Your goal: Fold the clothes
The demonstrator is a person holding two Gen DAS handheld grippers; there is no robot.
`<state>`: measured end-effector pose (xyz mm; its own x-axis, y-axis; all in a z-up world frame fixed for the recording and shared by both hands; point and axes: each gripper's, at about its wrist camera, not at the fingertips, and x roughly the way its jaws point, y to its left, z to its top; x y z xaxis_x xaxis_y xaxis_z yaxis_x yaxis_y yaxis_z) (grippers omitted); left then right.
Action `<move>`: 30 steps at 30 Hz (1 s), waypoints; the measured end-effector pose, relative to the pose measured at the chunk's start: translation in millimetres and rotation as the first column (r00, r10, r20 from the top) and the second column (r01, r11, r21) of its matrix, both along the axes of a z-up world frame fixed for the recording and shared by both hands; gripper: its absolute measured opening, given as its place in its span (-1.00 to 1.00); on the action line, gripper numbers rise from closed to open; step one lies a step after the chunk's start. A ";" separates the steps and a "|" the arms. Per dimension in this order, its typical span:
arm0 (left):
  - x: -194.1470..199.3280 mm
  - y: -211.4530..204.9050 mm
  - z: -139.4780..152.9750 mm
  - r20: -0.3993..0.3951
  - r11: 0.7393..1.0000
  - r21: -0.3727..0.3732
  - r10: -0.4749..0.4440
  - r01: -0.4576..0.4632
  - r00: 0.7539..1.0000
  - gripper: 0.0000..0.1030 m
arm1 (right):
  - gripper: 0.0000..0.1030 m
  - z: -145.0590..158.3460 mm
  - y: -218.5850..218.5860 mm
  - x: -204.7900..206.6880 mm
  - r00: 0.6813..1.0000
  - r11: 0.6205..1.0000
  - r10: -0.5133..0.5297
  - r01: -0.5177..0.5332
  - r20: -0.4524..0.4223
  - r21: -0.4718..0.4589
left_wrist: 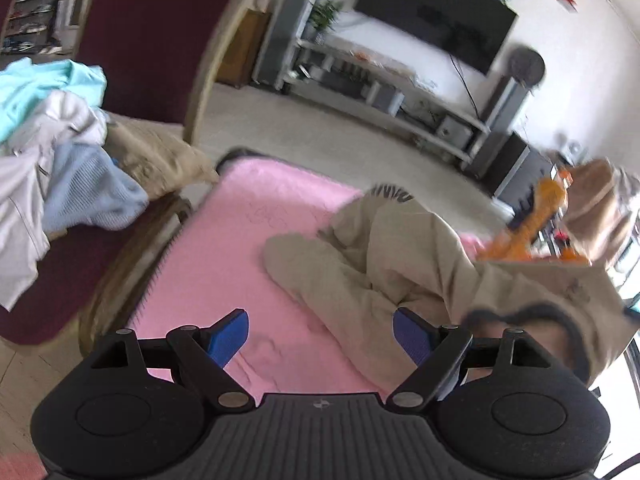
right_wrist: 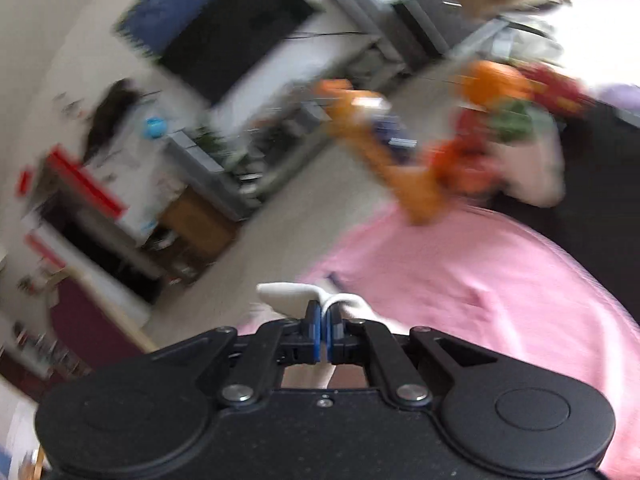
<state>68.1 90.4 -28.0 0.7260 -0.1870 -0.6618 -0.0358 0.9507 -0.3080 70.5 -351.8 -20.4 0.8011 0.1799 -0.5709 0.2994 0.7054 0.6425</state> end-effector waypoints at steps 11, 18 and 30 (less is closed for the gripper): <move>42.3 -99.3 -22.8 -0.139 0.976 0.139 -0.146 0.166 0.979 0.22 | -0.21 -104.4 -45.8 4.6 0.989 0.989 -0.041 0.060 -0.144 0.134; 96.0 -178.4 -2.5 -0.132 0.941 0.223 -0.229 0.254 0.965 0.30 | -0.14 -108.8 -36.4 5.2 0.994 0.981 0.053 -0.035 -0.091 0.191; 190.1 -300.8 -82.2 -0.421 0.726 0.543 -0.199 0.422 0.885 0.50 | 0.25 -111.2 -49.7 2.6 0.996 0.963 0.072 -0.053 -0.061 0.266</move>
<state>258.2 -210.4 -110.2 0.4324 0.1549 -0.8883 0.3084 0.9003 0.3071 73.1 -401.5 -131.6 0.7437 0.3797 -0.5502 0.3107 0.5324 0.7874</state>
